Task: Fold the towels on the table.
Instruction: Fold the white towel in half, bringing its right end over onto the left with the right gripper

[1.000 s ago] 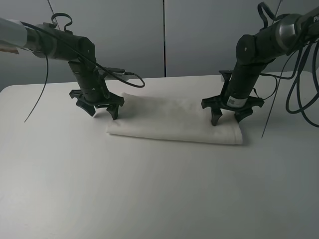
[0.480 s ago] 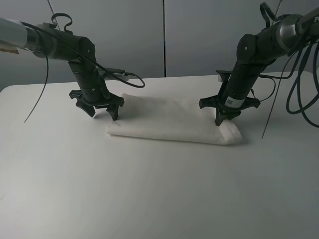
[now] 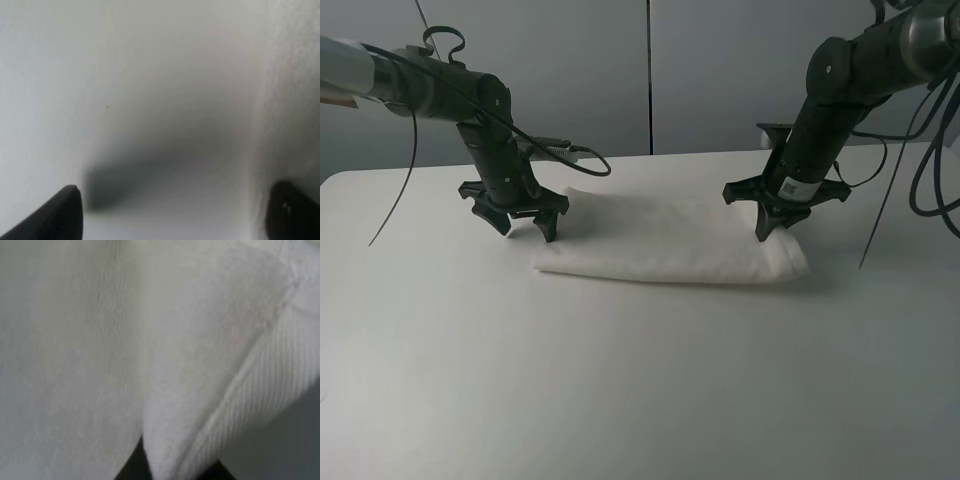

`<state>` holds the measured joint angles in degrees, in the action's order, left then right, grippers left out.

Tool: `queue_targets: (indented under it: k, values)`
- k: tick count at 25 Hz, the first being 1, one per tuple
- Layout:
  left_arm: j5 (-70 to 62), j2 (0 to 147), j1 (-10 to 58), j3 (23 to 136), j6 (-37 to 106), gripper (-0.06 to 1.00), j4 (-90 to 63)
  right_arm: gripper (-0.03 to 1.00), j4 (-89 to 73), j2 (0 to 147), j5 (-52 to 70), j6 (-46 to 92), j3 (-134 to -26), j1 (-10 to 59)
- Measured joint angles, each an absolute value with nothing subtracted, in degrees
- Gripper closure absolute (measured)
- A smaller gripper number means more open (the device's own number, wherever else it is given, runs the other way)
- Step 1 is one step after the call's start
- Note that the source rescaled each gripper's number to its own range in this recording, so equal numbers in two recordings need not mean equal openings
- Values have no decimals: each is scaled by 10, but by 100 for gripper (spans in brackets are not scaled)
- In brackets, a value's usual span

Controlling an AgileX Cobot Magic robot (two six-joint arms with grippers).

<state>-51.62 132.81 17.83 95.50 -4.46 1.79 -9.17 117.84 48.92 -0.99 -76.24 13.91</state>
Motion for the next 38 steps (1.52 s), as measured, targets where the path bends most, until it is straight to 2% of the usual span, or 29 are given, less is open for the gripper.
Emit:
queue_targets:
  k: [9, 21, 32, 38]
  values:
    - [-518, 1328, 178, 955, -45, 0, 18, 96, -250, 1085, 507, 73, -762, 139]
    - [-520, 1328, 178, 955, -45, 0, 18, 96, -522, 1078, 488, 234, -762, 145]
    - [-520, 1328, 178, 955, -41, 0, 17, 96, -606, 1143, 459, 276, -808, 220]
    - [-560, 1335, 176, 983, -6, 0, 0, 96, -621, 1157, 452, 279, -814, 226]
